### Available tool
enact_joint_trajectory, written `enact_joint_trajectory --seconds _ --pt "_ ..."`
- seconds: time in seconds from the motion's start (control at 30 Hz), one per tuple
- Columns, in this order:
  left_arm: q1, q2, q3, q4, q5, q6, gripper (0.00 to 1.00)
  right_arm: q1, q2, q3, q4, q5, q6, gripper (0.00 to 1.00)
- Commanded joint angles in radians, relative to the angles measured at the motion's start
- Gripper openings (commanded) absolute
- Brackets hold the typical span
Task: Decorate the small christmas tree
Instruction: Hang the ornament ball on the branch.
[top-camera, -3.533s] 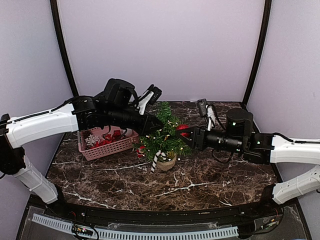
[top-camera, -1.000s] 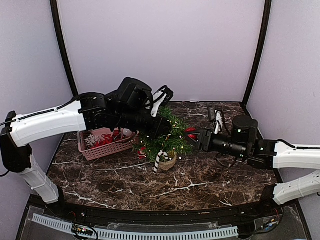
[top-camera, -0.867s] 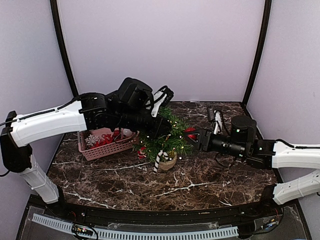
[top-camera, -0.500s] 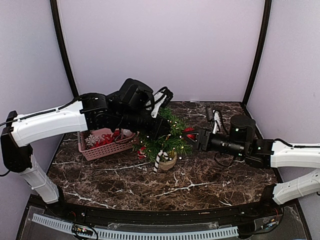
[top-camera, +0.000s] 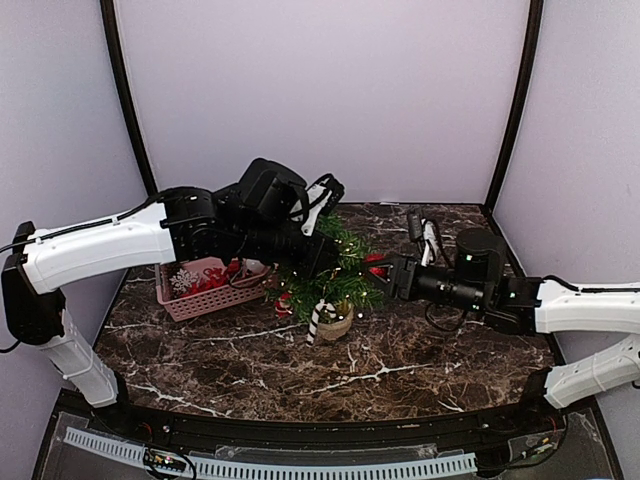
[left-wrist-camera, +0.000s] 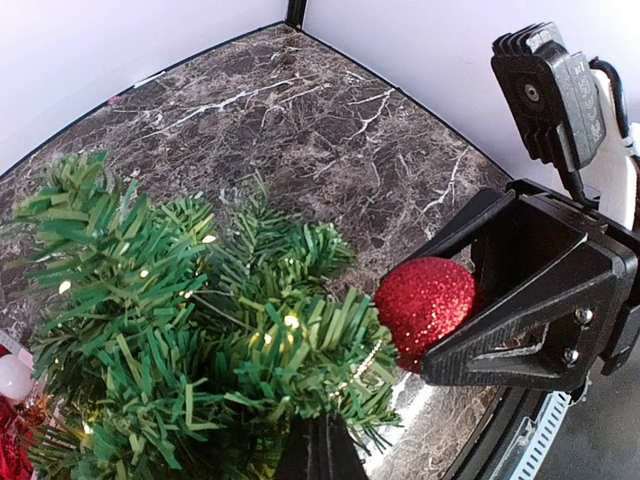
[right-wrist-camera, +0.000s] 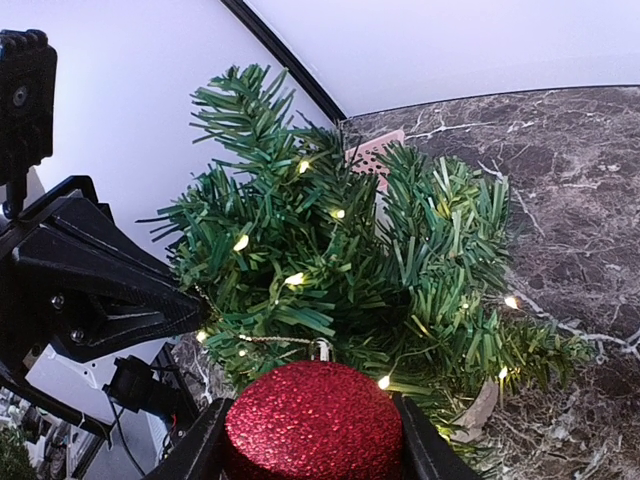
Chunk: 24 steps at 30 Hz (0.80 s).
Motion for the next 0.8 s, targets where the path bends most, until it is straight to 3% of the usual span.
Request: enact_joint_trajectory --seconds 0.0,0.77 --pt "-0.003 -0.016 -0.028 0.001 -0.032 -0.009 0.0 -0.015 0.019 0.037 0.064 -0.024 -0.015 0.4" --pt "-0.003 -0.014 -0.069 0.043 -0.025 -0.007 0.0 -0.029 0.092 0.024 0.123 -0.07 0.008 0.39"
